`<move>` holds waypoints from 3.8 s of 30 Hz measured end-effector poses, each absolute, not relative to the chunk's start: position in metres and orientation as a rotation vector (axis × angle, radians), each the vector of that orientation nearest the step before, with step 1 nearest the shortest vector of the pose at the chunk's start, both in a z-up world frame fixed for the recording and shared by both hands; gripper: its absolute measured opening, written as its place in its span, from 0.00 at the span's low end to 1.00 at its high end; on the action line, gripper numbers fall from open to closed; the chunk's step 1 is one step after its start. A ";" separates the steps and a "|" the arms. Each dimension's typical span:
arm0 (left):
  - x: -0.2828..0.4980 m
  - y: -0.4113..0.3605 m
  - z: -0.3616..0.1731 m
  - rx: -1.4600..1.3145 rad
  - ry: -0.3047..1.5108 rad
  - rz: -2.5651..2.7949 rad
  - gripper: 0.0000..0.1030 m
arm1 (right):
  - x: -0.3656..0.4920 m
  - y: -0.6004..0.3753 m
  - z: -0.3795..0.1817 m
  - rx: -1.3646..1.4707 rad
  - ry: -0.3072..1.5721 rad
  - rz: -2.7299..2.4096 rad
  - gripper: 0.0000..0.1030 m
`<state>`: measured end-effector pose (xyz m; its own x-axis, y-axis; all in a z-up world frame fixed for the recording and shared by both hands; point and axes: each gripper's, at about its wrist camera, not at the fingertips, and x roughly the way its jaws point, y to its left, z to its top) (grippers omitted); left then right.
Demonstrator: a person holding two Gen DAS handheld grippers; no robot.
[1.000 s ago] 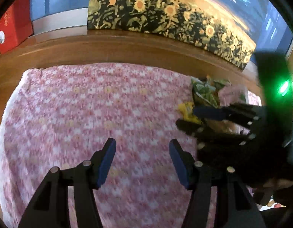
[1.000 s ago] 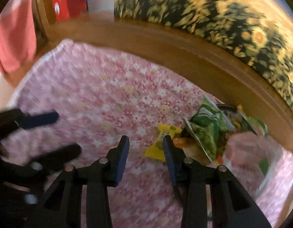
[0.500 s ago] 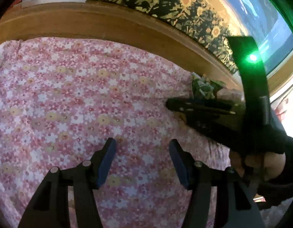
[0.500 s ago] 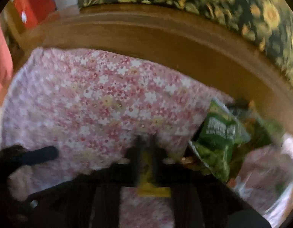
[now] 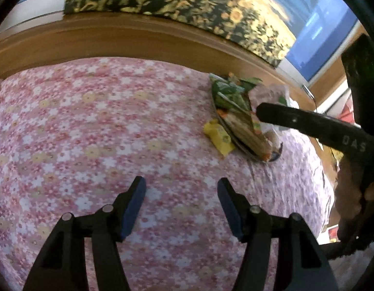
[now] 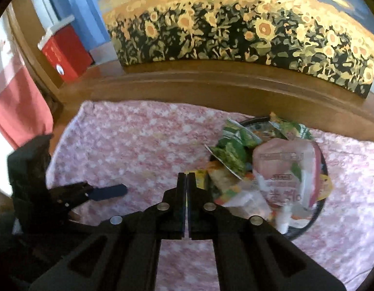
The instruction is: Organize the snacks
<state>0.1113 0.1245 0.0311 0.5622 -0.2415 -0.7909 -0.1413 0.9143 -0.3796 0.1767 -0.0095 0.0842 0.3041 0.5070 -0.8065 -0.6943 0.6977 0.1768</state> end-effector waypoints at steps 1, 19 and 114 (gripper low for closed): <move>0.113 0.121 0.030 -0.421 0.981 -0.064 0.62 | 0.182 -0.003 0.078 -0.253 0.993 0.809 0.40; 0.116 0.116 0.031 -0.396 0.998 -0.033 0.62 | 0.181 0.031 0.051 -0.333 1.071 0.814 0.40; 0.087 -0.034 0.022 -0.116 0.969 0.075 0.76 | 0.124 -0.159 -0.005 -0.265 0.980 0.475 0.46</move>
<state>0.0871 -0.0339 0.0220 0.5643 0.0119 -0.8255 -0.1152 0.9913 -0.0645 0.1238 -0.1589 -0.0048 0.4664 0.2648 -0.8440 -0.4986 0.8668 -0.0036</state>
